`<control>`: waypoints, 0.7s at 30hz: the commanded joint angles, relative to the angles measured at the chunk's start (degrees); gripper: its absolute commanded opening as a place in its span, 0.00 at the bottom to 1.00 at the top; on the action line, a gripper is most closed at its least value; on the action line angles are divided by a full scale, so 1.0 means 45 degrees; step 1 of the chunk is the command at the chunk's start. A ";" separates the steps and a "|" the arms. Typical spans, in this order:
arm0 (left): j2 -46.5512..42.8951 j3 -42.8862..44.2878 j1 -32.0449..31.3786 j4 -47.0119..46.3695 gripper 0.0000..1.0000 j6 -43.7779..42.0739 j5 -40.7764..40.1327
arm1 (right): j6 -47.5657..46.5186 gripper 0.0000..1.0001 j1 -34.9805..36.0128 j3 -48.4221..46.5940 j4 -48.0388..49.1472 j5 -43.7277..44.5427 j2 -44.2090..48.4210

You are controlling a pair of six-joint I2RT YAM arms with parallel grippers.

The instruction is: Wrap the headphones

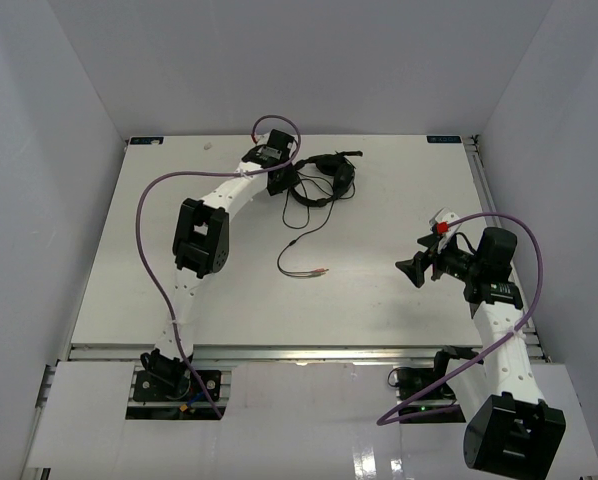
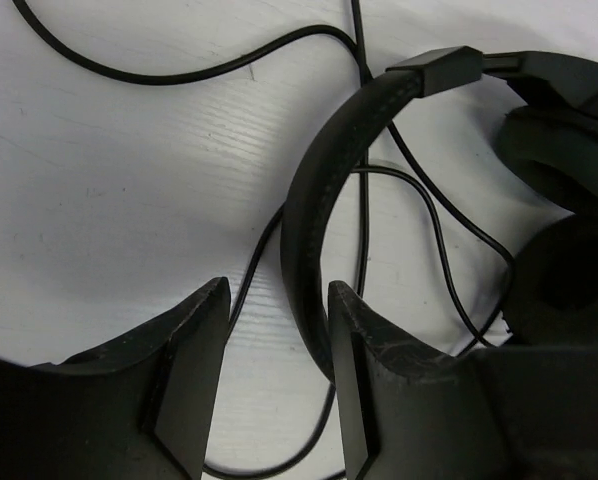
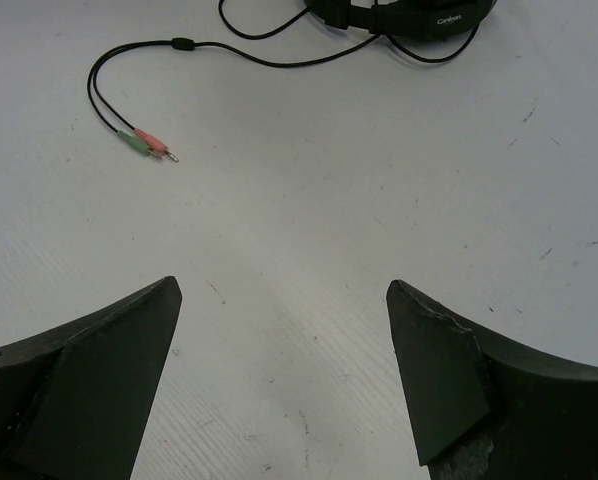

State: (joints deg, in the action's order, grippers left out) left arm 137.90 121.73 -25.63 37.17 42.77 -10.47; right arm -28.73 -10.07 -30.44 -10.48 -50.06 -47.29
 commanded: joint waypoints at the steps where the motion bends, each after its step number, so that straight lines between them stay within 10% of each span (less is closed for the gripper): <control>1: 0.0413 0.1277 -0.0028 0.0470 0.55 -0.0414 -0.0288 | 0.0056 0.90 -0.0038 -0.0199 0.0229 -0.0164 0.0157; 8: 0.1328 0.1718 -0.0067 0.0274 0.50 -0.0975 0.0000 | 0.0056 0.90 -0.0032 -0.0190 0.0239 -0.0200 0.0118; 21: 0.1126 0.1583 -0.0173 0.0044 0.07 -0.1950 -0.0868 | 0.0009 0.90 -0.0048 -0.0181 0.0248 0.0146 0.0040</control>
State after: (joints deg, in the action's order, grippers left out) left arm 145.01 128.22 -26.09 36.92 36.59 -11.13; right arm -28.71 -10.07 -30.44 -10.48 -49.73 -47.24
